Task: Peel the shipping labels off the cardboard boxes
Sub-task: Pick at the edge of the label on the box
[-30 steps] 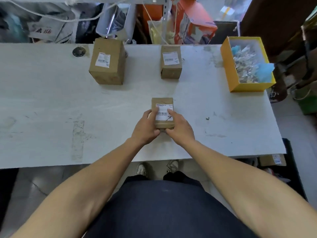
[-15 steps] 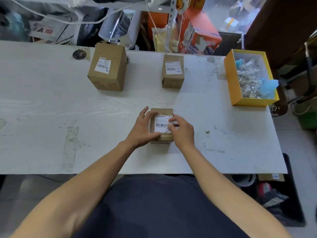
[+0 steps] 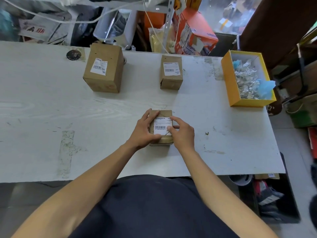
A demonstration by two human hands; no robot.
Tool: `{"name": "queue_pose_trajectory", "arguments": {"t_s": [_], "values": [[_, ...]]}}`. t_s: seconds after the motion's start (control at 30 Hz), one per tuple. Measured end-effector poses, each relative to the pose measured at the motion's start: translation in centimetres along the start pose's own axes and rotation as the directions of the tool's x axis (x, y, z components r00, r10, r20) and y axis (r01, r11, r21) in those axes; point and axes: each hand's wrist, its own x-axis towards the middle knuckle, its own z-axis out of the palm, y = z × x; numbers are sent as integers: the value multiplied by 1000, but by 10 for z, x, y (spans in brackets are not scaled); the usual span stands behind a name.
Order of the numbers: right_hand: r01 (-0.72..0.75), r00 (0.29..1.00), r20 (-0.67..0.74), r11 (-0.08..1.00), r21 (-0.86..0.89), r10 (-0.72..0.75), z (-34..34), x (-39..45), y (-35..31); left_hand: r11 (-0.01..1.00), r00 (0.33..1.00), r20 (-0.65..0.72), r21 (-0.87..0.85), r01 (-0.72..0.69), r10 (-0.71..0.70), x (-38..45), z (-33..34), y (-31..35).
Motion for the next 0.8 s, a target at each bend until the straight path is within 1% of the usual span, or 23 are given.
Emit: {"name": "queue_pose_trajectory", "arguments": {"t_s": [0.17, 0.43, 0.67, 0.8], "values": [[31, 999, 11, 998, -51, -31, -1, 4, 0, 1000, 1000, -2, -5, -4, 4, 1, 1, 0], [84, 996, 39, 984, -157, -79, -5, 10, -1, 999, 999, -14, -29, 33, -33, -4, 5, -1], [86, 996, 36, 989, -120, -82, -6, 14, -3, 999, 1000, -12, -28, 22, -22, -7, 6, -5], [84, 996, 34, 993, -88, -81, -4, 16, -4, 998, 1000, -15, -60, -3, 2, -9, 6, 0]]}}
